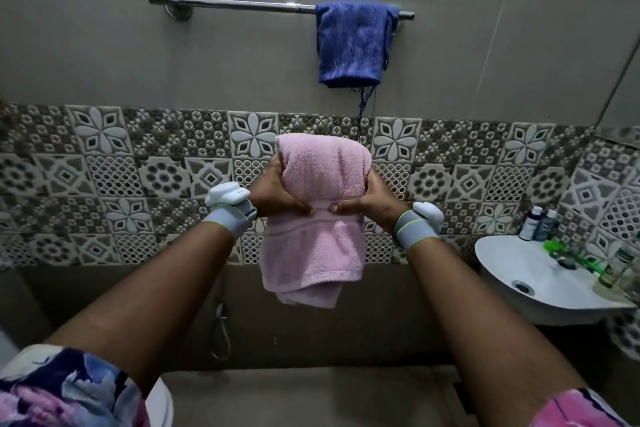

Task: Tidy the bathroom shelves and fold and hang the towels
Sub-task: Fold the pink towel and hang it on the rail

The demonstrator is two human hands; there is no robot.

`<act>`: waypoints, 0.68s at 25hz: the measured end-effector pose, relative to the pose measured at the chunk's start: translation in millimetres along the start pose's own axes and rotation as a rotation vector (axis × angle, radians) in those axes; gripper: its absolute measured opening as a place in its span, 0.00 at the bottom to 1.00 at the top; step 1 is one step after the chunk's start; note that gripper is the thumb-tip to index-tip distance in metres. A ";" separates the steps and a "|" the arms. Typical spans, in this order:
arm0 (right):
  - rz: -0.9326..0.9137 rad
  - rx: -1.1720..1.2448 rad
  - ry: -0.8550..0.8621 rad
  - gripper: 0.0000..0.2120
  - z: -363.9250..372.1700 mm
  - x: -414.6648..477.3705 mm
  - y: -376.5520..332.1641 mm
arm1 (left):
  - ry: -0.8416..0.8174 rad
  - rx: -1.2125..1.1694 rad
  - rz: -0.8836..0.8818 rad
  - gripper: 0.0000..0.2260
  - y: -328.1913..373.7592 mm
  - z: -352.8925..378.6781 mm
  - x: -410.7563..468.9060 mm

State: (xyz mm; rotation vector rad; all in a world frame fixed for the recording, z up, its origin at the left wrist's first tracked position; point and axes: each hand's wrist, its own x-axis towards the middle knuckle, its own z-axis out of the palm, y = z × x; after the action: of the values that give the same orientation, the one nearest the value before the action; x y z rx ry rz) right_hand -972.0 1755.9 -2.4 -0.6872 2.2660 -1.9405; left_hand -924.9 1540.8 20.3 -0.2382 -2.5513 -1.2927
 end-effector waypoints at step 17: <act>-0.683 -0.090 0.342 0.47 105.5 250.2 -143.4 | 0.619 -0.295 0.333 0.33 14.0 -210.8 189.3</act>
State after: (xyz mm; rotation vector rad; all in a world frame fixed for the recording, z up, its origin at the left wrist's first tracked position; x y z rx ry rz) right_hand -1119.8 1549.3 170.2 -1.3860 2.5542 -2.3946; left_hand -1066.2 1383.2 209.1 -0.2574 -1.7269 -1.3431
